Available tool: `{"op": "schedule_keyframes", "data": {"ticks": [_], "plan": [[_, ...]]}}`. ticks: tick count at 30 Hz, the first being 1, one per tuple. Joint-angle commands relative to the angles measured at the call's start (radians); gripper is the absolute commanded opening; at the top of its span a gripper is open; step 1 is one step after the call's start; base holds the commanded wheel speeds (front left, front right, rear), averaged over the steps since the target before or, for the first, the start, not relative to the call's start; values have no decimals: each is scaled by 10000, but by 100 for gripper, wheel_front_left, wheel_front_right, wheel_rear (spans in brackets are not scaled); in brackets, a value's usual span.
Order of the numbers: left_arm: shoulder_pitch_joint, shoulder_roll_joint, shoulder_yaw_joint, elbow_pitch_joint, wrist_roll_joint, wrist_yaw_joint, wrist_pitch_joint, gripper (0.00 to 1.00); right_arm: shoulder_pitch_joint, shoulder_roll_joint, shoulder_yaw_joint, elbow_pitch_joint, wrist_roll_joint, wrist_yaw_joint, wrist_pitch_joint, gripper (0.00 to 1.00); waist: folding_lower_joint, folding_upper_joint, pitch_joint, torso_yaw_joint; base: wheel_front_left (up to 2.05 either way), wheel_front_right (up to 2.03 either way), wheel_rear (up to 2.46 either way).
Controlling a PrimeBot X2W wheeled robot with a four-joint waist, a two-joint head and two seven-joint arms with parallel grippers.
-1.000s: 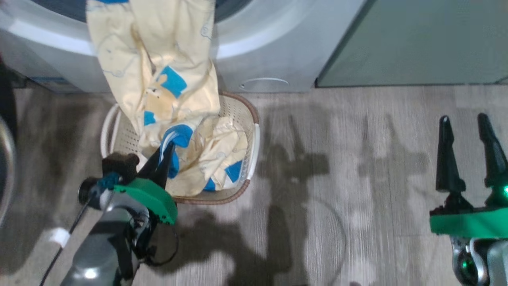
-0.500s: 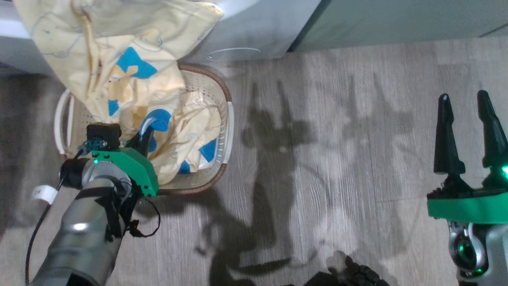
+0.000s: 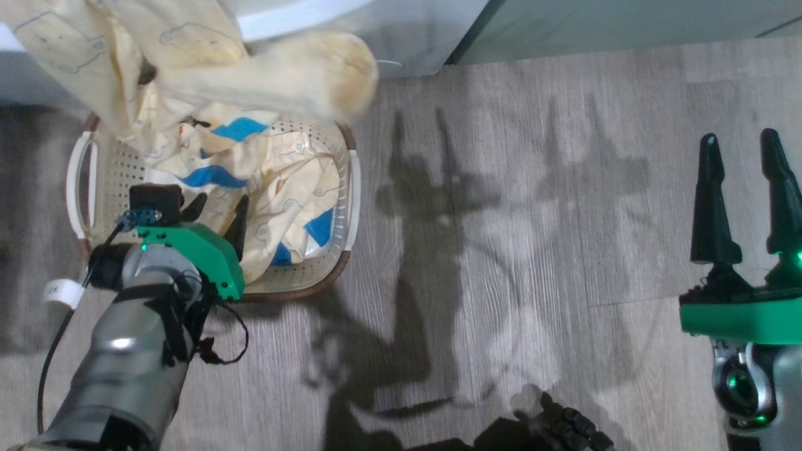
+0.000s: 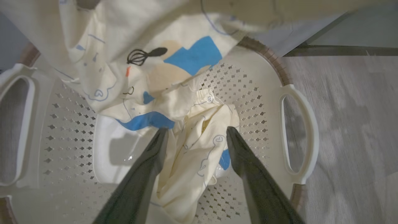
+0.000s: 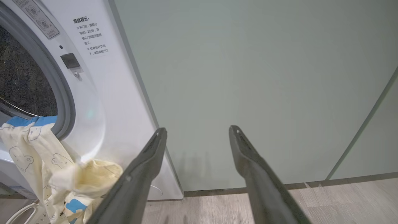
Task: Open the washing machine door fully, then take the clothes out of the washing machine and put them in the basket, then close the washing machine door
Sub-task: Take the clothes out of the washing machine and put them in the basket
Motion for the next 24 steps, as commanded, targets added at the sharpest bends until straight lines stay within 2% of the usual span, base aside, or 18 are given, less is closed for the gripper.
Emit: {"op": "schedule_keyframes", "data": {"ticks": [1,10,24], "plan": [[96,302,308,-242,81,9,-60,100,-44,-16,88,-327,25,44,-65,100,0,0,-18,45,0,0,0],[1002,106,780,-2711,360,108,-61,100,74,-15,-149,-336,-247,44,-65,100,0,0,-426,680,0,0,0],[3584,-766,2081,-8217,1030,189,-61,100,859,-206,-630,-238,-912,44,-65,100,0,0,-2006,1846,0,0,0]]}}
